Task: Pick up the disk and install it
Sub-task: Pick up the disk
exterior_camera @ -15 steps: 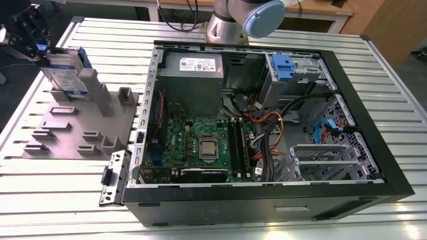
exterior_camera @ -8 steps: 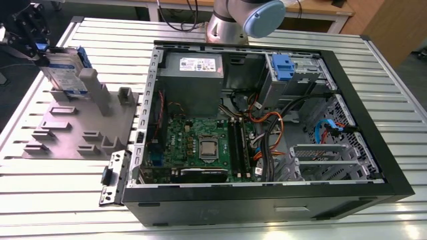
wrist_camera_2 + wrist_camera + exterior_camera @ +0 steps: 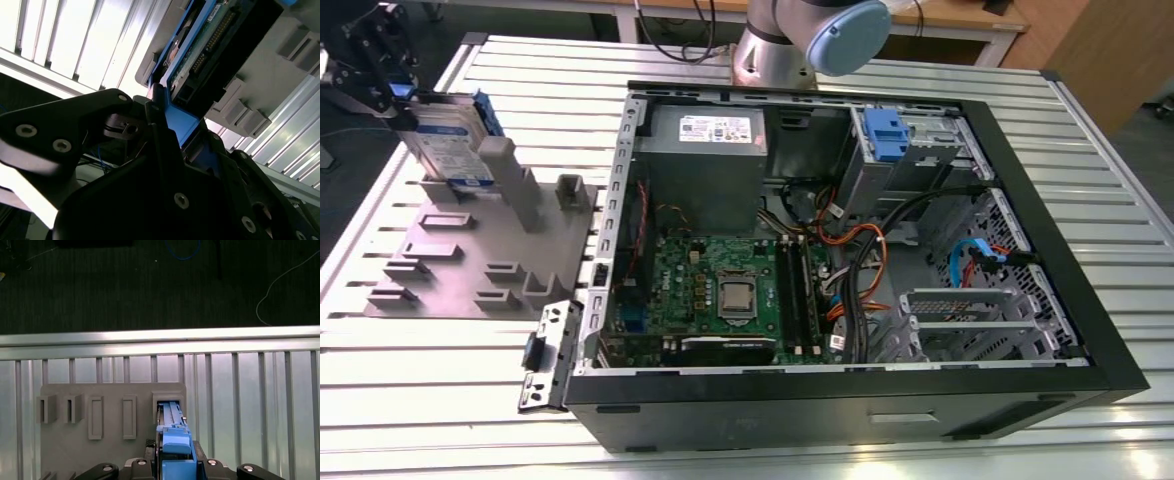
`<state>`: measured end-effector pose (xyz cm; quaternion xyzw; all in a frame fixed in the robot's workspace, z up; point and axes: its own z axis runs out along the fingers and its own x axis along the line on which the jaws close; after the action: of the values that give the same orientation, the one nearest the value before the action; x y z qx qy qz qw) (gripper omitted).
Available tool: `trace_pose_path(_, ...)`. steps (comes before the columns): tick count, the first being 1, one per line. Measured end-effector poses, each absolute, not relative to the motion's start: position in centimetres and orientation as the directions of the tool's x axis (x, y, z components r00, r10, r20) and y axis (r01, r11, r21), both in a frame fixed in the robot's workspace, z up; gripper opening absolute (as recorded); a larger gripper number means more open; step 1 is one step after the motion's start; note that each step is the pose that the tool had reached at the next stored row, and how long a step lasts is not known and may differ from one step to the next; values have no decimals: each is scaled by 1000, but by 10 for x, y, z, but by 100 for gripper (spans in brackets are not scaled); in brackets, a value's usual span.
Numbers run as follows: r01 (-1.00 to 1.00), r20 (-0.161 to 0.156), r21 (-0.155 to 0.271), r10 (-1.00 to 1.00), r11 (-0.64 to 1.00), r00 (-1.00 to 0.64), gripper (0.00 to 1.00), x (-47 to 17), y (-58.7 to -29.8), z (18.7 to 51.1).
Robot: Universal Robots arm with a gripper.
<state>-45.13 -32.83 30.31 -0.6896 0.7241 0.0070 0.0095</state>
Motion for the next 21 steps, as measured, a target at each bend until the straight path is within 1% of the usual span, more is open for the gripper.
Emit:
trace_pose_path(19, -999, -24, -3, -999, 49, -49, 36, -451, -328, 309)
trace_pose_path(21, -999, -23, -3, -999, 49, -49, 36, -451, -328, 320)
